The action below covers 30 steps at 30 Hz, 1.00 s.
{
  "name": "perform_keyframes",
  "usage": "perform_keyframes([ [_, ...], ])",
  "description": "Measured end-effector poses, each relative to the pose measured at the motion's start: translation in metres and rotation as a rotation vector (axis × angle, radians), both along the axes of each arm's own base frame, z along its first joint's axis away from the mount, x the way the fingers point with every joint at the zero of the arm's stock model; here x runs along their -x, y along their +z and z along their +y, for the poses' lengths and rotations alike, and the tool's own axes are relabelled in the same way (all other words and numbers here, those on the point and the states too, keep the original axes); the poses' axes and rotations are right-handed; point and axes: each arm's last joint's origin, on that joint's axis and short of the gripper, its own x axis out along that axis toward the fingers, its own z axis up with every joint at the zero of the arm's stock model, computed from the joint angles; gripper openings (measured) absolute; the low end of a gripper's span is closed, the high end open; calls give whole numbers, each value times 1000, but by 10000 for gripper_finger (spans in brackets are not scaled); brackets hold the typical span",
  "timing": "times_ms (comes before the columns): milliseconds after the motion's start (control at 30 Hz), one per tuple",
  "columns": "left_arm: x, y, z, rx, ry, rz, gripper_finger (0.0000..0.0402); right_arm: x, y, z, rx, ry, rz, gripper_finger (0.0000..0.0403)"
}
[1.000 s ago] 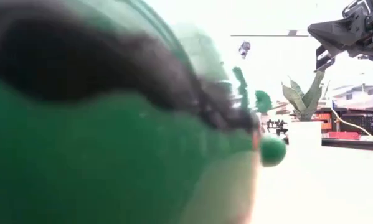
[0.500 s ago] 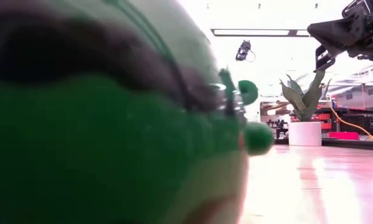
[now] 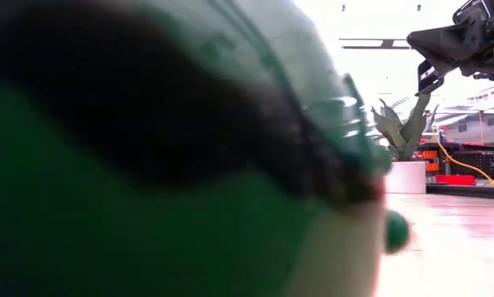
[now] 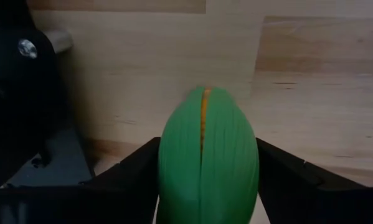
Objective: Pick and placing Produce into tupperware
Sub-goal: Put the green corn into the transparent bin
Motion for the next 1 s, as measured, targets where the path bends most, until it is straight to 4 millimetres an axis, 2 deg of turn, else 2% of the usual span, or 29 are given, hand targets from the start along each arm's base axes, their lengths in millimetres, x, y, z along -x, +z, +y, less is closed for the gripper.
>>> perform_keyframes([
  [567, -3, 2, 1, -3, -37, -23, 217, 0, 0, 0, 0, 0, 1, 22],
  [800, -15, 18, 4, -17, -73, -89, 217, 0, 0, 0, 0, 0, 1, 22],
  [1000, -33, 43, 9, -46, -105, -192, 217, 0, 0, 0, -5, 0, 2, 22],
])
